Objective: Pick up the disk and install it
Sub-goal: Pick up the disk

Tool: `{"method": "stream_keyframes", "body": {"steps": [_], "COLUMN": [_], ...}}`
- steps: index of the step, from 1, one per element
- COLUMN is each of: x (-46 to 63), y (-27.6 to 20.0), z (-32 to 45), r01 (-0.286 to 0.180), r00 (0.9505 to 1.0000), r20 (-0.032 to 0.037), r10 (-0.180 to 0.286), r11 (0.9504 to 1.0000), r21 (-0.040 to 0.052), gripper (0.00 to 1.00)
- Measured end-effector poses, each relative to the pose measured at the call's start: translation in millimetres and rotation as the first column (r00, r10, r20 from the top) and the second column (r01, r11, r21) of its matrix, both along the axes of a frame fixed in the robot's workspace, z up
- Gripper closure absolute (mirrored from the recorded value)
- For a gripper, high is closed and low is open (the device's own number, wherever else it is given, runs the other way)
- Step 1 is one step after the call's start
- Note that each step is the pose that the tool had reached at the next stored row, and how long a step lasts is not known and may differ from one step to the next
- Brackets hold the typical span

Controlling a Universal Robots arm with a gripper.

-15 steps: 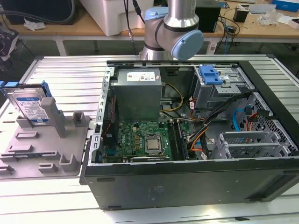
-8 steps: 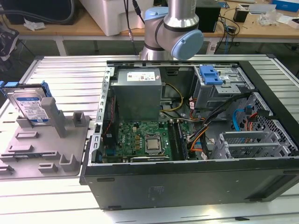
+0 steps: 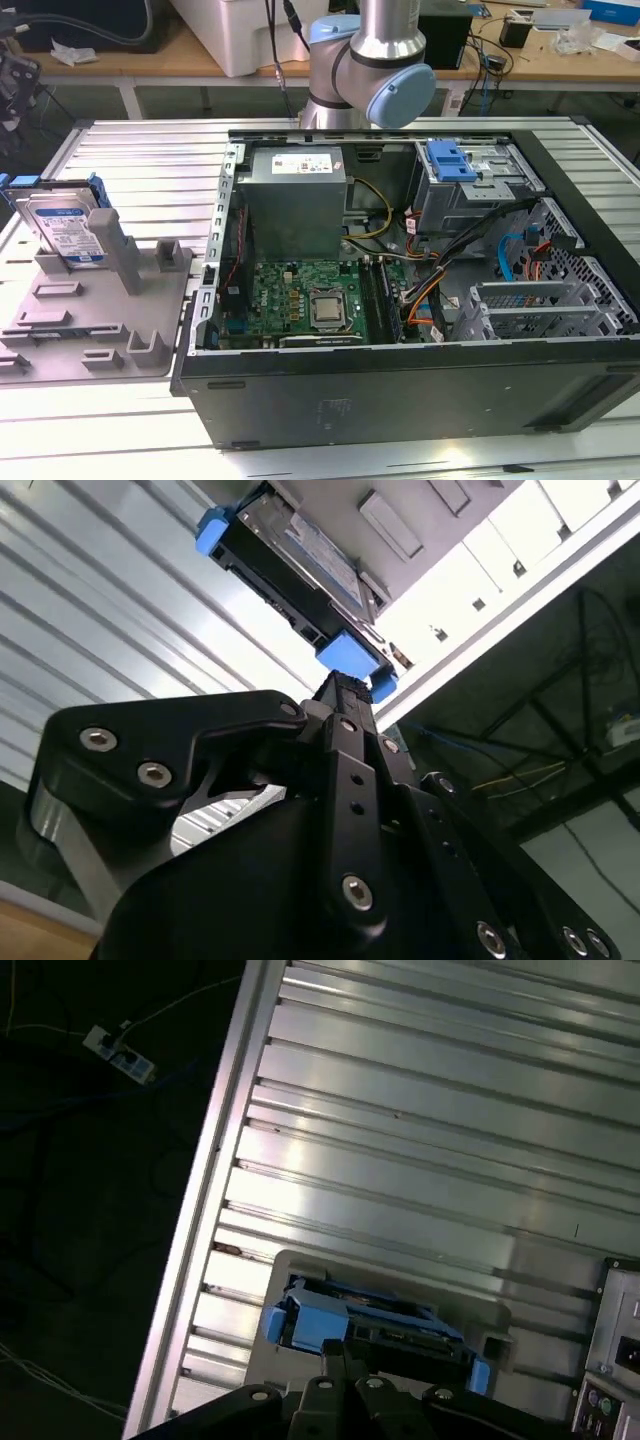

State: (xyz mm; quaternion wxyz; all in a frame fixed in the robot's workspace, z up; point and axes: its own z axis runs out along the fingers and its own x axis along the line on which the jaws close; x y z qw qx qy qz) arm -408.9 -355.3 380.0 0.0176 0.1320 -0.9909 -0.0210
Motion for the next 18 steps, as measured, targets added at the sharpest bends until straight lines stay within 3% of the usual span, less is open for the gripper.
{"method": "stream_keyframes", "body": {"steps": [3,5,8,11,13,16,17,18], "x": [0.0,0.0,0.0,0.0,0.0,0.0,0.0,0.0], "y": [0.3,0.5,0.9,1.0,1.2,1.3,1.3,1.3], "z": [-0.5,-0.8,-1.3,-1.7,-2.2,-2.6,-2.7,-2.9], "r01": [-0.058,-0.107,-0.182,-0.233,-0.300,-0.352,-0.370,-0.396], "r00": [0.9983,0.9942,0.9834,0.9724,0.9539,0.9362,0.9291,0.9184], "r20": [0.0001,0.0001,0.0001,0.0002,0.0002,0.0002,0.0002,0.0003], "r10": [0.058,0.107,0.182,0.233,0.300,0.352,0.370,0.396], "r11": [0.9983,0.9942,0.9834,0.9724,0.9539,0.9362,0.9291,0.9184], "r21": [0.0001,0.0002,0.0005,0.0007,0.0009,0.0010,0.0011,0.0011], "gripper": [0.89,0.76,0.58,0.58,0.58,0.58,0.58,0.58]}}
